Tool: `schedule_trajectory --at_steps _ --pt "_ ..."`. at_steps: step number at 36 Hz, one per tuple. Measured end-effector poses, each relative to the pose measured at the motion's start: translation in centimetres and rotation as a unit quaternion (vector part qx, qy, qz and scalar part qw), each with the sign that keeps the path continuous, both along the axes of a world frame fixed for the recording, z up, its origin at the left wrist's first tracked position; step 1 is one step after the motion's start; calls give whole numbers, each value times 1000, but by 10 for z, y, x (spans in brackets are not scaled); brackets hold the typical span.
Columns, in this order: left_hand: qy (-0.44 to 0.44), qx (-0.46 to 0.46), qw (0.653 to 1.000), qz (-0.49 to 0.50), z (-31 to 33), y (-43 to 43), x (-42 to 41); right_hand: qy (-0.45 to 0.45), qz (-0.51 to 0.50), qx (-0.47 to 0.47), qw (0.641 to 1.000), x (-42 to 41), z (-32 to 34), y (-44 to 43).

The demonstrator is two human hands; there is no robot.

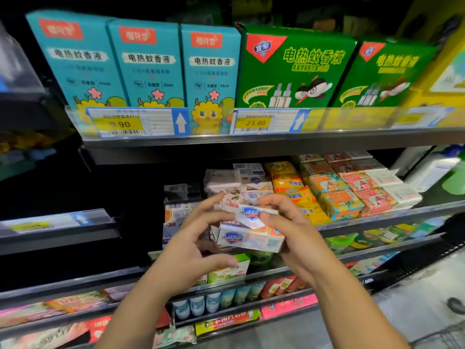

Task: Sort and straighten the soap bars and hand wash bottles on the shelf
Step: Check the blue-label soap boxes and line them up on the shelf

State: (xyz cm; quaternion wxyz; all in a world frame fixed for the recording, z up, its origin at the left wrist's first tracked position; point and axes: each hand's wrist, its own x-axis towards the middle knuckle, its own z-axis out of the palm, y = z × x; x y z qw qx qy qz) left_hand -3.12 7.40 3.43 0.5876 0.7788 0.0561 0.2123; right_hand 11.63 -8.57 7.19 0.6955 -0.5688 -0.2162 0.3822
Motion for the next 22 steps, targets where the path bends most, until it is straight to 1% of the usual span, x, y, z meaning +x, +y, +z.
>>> schedule_trajectory --at_steps 2,3,4,5,6,7,8,9,10,11,12,14,15,17,18,20,22 --pt "-3 112 992 54 3 5 1 4 31 -13 999 2 1 -1" --pt "-12 139 987 80 4 6 2 15 51 -13 998 2 2 -1" --pt "-22 148 983 102 5 5 3 35 75 1 997 3 1 -2" --pt "-30 136 983 120 4 3 3 59 107 17 992 5 0 -3" --pt "-37 90 987 131 5 -1 4 71 141 25 987 7 -1 -5" --pt "-43 23 990 133 7 -5 4 60 166 16 984 8 -2 -6" --pt "-48 -36 989 134 7 -9 4 24 178 -6 984 9 -3 -7" --pt "-53 -73 986 138 9 -13 5 -28 175 -36 983 10 -4 -7" --pt "-56 -91 984 145 11 -16 6 -78 158 -60 983 9 -4 -5" --pt "-60 -104 982 148 12 -19 7 -104 135 -67 983 7 -4 -3" --pt "-64 -111 981 149 12 -21 8 -106 116 -64 985 6 -5 -1" --pt "-66 -115 980 149 12 -22 10 -76 79 -52 993 5 -5 2" --pt "-67 -128 980 137 10 -22 11 -64 63 -47 995 5 -5 2" --pt "-58 -157 983 81 7 -21 11 -52 39 -35 997 7 -3 0" --pt "-52 -140 987 53 4 -19 10 -48 34 -27 998 8 -1 -1" --pt "-27 -76 997 6 0 -18 10 -32 44 -16 998 13 2 -1" --pt "-21 -62 998 13 0 -20 11 9 73 -11 997 17 4 -4"
